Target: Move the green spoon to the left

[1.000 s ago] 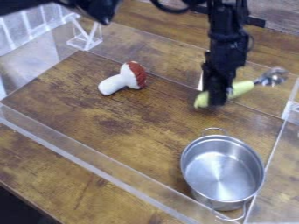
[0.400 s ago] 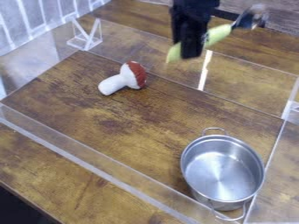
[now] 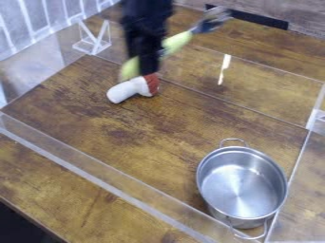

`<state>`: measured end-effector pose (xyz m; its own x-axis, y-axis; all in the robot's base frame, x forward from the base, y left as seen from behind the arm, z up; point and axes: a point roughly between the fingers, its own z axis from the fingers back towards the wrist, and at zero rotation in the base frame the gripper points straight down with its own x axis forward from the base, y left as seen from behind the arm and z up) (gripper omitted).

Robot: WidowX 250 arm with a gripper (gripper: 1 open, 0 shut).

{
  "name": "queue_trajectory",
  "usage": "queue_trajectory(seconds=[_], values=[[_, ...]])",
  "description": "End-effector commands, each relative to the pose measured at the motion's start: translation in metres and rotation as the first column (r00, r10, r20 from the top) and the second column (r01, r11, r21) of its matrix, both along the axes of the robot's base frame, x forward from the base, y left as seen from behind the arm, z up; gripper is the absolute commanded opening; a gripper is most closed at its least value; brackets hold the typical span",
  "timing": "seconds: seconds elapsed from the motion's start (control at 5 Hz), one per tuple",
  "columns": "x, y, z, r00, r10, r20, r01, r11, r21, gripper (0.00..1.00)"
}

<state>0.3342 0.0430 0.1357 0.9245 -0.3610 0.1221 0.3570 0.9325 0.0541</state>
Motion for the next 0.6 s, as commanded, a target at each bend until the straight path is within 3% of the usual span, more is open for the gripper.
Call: queue_trajectory(seconds=[0.0, 0.2, 0.4], values=[[-0.024, 0.043, 0.026, 0.978, 0.180, 0.102, -0.181, 0.983, -0.001, 0.00], [-0.021, 0.059, 0.025, 0.962, 0.250, 0.113, -0.250, 0.968, -0.011, 0.00], [-0.023, 0.067, 0.015, 0.962, 0.258, 0.092, -0.256, 0.966, -0.026, 0.00]])
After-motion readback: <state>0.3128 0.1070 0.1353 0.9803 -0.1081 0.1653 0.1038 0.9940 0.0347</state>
